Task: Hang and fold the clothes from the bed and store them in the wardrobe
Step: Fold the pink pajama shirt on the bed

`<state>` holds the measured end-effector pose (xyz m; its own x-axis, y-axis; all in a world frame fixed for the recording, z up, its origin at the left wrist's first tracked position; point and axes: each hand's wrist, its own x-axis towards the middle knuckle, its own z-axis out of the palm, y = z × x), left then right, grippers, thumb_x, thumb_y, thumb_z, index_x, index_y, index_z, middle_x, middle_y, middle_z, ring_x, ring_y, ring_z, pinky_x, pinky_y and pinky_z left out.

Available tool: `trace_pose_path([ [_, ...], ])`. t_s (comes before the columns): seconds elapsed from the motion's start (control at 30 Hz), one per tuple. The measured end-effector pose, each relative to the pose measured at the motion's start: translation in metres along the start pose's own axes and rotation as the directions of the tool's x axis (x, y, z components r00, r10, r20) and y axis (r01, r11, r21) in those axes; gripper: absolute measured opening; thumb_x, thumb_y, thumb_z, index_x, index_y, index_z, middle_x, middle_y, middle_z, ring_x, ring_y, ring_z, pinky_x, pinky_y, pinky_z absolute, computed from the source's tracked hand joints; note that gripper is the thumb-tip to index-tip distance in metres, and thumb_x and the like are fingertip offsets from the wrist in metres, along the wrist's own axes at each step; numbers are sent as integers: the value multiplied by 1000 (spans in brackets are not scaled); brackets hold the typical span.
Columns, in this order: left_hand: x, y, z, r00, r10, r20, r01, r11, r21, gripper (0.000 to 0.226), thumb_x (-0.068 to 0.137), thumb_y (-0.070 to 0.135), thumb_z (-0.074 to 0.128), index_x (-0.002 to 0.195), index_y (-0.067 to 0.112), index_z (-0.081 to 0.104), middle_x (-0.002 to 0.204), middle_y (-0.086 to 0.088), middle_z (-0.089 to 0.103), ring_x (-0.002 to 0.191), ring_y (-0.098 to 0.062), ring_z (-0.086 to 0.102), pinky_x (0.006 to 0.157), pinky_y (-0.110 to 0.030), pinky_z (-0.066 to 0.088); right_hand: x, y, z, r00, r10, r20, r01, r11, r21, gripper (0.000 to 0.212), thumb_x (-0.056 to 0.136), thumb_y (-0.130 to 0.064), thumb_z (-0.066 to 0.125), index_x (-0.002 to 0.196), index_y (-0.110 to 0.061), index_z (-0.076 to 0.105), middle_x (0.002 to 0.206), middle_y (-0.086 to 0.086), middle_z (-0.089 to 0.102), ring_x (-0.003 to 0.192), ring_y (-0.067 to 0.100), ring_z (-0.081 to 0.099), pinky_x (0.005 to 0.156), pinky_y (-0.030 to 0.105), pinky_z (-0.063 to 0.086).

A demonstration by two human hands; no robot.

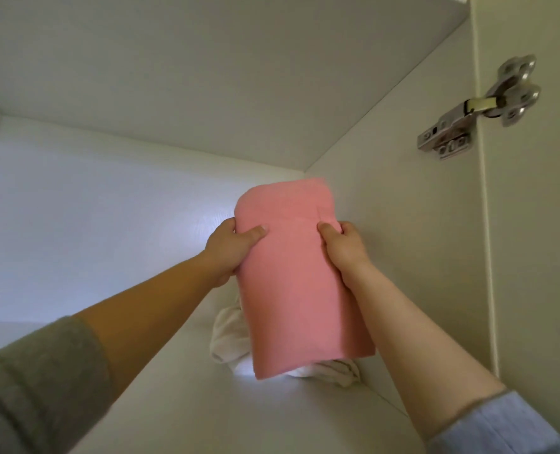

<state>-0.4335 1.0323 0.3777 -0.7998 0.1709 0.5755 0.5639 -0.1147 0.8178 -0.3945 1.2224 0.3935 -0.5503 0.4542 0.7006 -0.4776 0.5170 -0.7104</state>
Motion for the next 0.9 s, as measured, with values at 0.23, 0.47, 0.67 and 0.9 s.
trace_pose_path([
  [0.23,49,-57,-7,998,7,-68,21,916,401,92,86,52,64,155,18,13,154,-12,34,136,-32,40,110,-42,37,23,55,43,994,90,61,-73,969,-237,43,97,-30,58,128,-1,53,127,20,61,114,33,59,90,33,43],
  [0.47,46,-100,-16,943,-291,164,131,774,619,78,90,63,50,152,22,28,158,-4,24,140,-31,33,101,-46,41,2,87,37,901,267,343,15,770,-637,67,97,-37,55,150,-4,30,153,13,40,137,26,42,101,22,34],
  [0.67,35,-104,-17,941,-265,213,106,823,558,52,94,43,57,136,14,50,135,-8,47,120,-30,51,93,-47,53,-13,78,53,876,225,426,148,715,-683,61,95,-41,57,146,-9,41,148,10,46,134,25,46,104,26,35],
  [0.9,28,-97,-19,973,-150,178,8,786,618,43,90,37,65,126,14,60,132,-4,54,119,-22,52,100,-32,45,-25,68,38,907,203,368,102,744,-661,50,96,-37,58,137,-10,53,140,11,55,125,26,53,99,26,40],
])
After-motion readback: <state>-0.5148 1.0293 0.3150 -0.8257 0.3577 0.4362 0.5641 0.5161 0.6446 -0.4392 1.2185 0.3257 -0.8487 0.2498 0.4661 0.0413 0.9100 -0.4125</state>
